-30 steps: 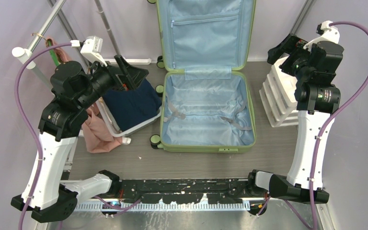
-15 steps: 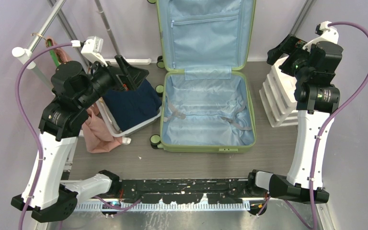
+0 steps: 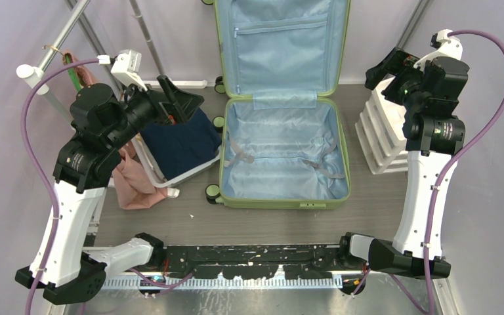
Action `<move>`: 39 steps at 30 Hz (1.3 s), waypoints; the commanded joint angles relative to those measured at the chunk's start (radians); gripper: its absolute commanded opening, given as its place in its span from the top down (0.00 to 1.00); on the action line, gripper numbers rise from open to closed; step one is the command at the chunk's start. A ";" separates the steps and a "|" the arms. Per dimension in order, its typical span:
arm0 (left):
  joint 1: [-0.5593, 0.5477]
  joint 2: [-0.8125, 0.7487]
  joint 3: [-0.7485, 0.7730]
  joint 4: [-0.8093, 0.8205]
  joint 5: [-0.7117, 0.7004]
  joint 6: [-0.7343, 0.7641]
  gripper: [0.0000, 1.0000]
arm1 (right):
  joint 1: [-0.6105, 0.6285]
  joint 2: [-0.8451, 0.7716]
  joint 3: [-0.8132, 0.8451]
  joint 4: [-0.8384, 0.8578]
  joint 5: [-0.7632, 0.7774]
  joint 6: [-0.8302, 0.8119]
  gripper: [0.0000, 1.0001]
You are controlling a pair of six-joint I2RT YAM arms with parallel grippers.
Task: Open, take out, and arrange the luggage
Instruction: Reset both arms
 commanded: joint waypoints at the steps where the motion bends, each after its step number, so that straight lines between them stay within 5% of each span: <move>1: 0.004 -0.012 0.001 0.032 0.000 0.013 0.00 | -0.003 -0.017 0.004 0.054 -0.007 -0.007 0.00; 39: 0.004 -0.019 -0.045 0.053 -0.012 0.014 0.00 | -0.003 -0.009 -0.010 0.061 -0.001 -0.016 0.00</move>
